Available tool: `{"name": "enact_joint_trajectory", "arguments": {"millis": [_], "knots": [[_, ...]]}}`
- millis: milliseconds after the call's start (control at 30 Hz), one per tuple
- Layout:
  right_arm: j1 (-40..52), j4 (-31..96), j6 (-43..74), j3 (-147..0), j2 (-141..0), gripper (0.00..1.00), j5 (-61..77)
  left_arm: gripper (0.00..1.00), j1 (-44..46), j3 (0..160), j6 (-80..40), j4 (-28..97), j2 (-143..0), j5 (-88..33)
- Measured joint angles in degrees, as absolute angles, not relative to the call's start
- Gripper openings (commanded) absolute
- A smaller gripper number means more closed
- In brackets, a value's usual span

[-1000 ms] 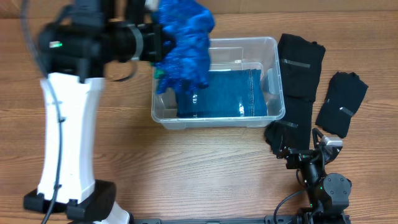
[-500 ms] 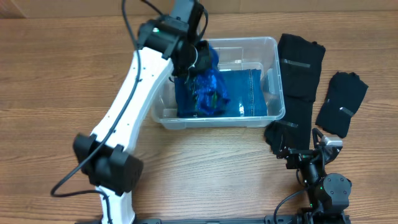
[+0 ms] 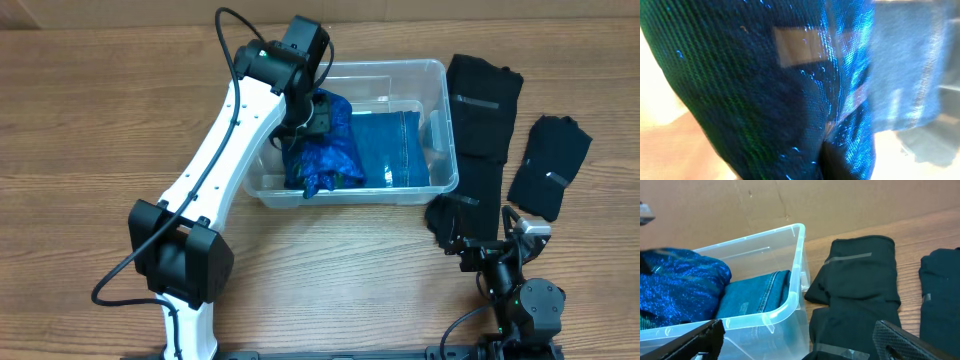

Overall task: Pack container
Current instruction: 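Carry the sparkly blue garment into the bin's left side and release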

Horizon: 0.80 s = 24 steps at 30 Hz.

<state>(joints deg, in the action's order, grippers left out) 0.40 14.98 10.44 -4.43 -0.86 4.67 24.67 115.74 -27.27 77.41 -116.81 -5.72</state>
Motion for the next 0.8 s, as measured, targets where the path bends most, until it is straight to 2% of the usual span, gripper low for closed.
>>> {"name": "enact_joint_trajectory", "arguments": {"millis": [67,133,267,333,400,433,600,800], "knots": [[0.40,15.00,10.50,-4.43,-0.86,1.00,4.67,0.54,23.94,115.74,-26.85,81.12,-116.81,-3.92],[0.40,15.00,10.48,-4.43,-0.86,1.00,4.67,0.72,22.61,115.74,-26.55,84.27,-116.81,-2.94],[0.40,14.98,10.48,-4.43,-0.86,1.00,4.67,0.72,18.15,115.74,-25.76,86.89,-116.64,-2.79],[0.40,14.98,10.48,-4.43,-0.86,1.00,4.69,0.62,15.68,115.74,-24.88,86.65,-116.18,-3.66],[0.40,14.98,10.50,-4.43,-0.86,1.00,4.69,0.47,13.26,115.74,-23.55,85.73,-115.09,-5.67],[0.40,14.98,10.48,-4.43,-0.86,1.00,4.67,0.35,12.03,115.74,-22.28,85.25,-114.26,-7.07],[0.40,14.98,10.48,-4.43,-0.86,1.00,4.67,0.06,11.92,115.87,-15.73,83.09,-110.52,-13.30],[0.40,14.98,10.46,-4.43,-0.86,1.00,4.67,0.04,21.06,115.96,-9.34,80.79,-110.43,-13.17]]}}
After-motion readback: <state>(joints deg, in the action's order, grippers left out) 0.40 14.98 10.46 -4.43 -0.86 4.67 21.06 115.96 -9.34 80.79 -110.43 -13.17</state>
